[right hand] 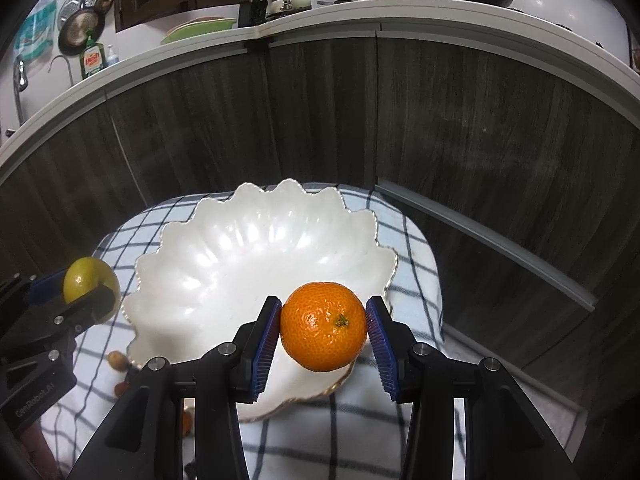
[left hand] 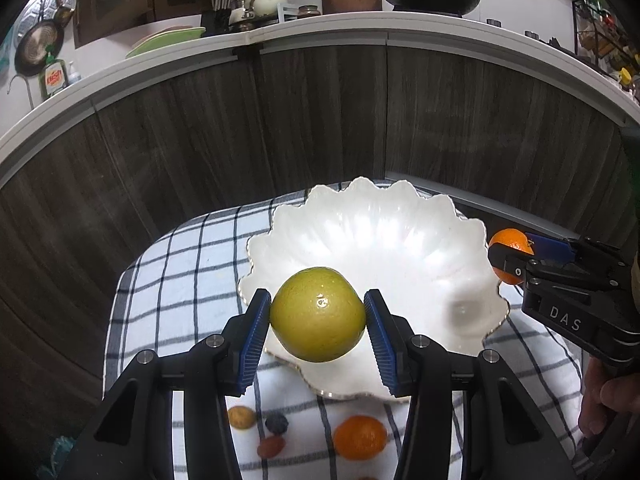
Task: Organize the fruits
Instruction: 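Carry the yellow-green citrus in the left gripper over the bowl while the right carries the mandarin, then open the left gripper dropping the citrus into the bowl while the right drops the mandarin, then withdraw both grippers from the bowl back toward the remaining fruits, then grasp a small brown longan with the left gripper while the right gripper grasps a dark plum, then carry the longan in the left gripper over the bowl while the right carries the plum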
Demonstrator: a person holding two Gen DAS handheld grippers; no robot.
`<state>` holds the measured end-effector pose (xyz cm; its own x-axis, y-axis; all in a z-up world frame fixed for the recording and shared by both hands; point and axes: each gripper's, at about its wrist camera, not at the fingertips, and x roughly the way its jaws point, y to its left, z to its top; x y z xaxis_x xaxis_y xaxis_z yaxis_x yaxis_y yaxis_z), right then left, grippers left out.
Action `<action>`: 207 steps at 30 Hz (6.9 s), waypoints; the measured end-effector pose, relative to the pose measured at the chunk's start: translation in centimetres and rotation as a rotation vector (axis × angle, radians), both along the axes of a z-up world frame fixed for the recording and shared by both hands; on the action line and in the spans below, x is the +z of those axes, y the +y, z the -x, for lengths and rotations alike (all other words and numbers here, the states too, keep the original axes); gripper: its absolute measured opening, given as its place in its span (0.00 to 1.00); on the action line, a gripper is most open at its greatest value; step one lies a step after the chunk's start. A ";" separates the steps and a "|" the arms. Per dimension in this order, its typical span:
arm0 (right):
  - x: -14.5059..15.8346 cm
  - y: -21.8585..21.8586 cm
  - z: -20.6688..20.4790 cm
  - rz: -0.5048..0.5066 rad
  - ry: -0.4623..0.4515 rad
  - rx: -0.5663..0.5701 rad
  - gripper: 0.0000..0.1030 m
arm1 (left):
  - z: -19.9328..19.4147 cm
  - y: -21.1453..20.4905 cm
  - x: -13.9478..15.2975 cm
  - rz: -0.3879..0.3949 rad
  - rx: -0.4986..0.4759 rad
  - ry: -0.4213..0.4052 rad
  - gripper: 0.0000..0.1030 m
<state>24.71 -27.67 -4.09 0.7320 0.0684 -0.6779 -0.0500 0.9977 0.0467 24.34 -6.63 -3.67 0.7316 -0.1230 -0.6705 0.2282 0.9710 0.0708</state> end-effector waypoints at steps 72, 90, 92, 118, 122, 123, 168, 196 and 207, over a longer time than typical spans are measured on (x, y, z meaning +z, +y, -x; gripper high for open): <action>2.6 0.6 -3.9 0.016 0.010 -0.111 0.76 | -3.5 2.9 2.3 0.071 0.106 0.008 0.86; 2.3 0.6 0.5 0.015 0.011 -0.122 0.76 | 0.6 3.2 2.1 0.063 0.092 0.011 0.86; 2.3 0.7 1.1 0.019 0.008 -0.125 0.76 | 1.1 3.2 2.2 0.065 0.090 0.008 0.86; -0.6 1.1 9.4 0.056 0.048 -0.102 0.76 | 8.5 2.9 -1.8 0.063 0.034 0.049 0.86; -1.6 1.2 10.5 0.070 0.062 -0.090 0.76 | 9.4 2.9 -2.7 0.073 0.014 0.050 0.86; -1.8 1.3 10.9 0.074 0.064 -0.085 0.76 | 9.6 2.9 -3.0 0.071 0.012 0.052 0.86; -8.9 3.7 14.3 0.053 0.199 0.054 0.45 | 10.8 0.7 -11.6 0.049 -0.041 0.194 0.47; -9.2 3.3 13.8 -0.008 0.225 0.066 0.27 | 10.7 0.4 -11.3 0.060 -0.050 0.202 0.23; -8.4 2.7 12.9 -0.014 0.209 0.042 0.27 | 10.5 0.8 -10.2 0.061 -0.040 0.193 0.23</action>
